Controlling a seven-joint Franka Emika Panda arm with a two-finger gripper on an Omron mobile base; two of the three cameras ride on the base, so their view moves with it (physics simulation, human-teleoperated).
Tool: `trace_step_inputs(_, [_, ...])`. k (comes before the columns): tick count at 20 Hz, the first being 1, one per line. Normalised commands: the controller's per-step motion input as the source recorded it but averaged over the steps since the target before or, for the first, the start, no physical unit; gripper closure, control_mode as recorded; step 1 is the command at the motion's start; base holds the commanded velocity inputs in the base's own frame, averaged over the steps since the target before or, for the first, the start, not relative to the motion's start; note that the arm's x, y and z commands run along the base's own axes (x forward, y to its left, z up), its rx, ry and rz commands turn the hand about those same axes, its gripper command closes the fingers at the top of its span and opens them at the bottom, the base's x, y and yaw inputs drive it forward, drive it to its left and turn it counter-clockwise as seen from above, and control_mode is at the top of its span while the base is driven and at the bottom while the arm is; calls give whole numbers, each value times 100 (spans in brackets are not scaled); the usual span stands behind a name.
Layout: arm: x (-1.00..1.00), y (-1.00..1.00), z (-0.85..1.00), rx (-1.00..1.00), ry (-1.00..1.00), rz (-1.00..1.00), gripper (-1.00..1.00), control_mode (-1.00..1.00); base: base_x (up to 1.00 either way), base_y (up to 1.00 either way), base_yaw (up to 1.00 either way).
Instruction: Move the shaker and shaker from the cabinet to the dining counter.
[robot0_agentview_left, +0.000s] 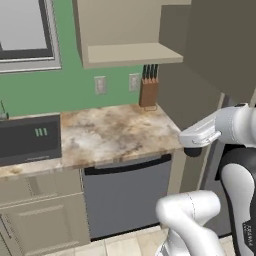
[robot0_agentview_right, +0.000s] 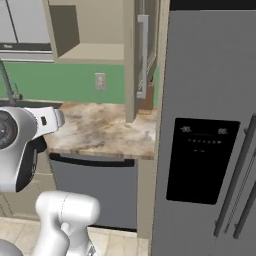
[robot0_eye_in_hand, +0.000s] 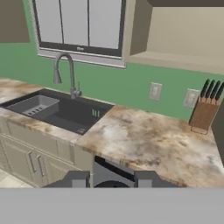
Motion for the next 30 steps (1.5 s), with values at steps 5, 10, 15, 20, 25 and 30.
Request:
trace_step_inputs(5, [0, 0, 0, 0, 0, 0, 100, 100, -5, 0, 16])
trace_step_inputs(10, [0, 0, 0, 0, 0, 0, 100, 100, -3, 0, 24])
trace_step_inputs(15, [0, 0, 0, 0, 0, 0, 100, 100, -26, -3, 30])
trace_step_inputs(20, [0, 0, 0, 0, 0, 0, 100, 100, -37, 0, 36])
trace_step_inputs(25, [0, 0, 0, 0, 0, 0, 100, 100, -56, 0, 40])
trace_step_inputs(30, [0, 0, 0, 0, 0, 0, 100, 100, -70, 0, 39])
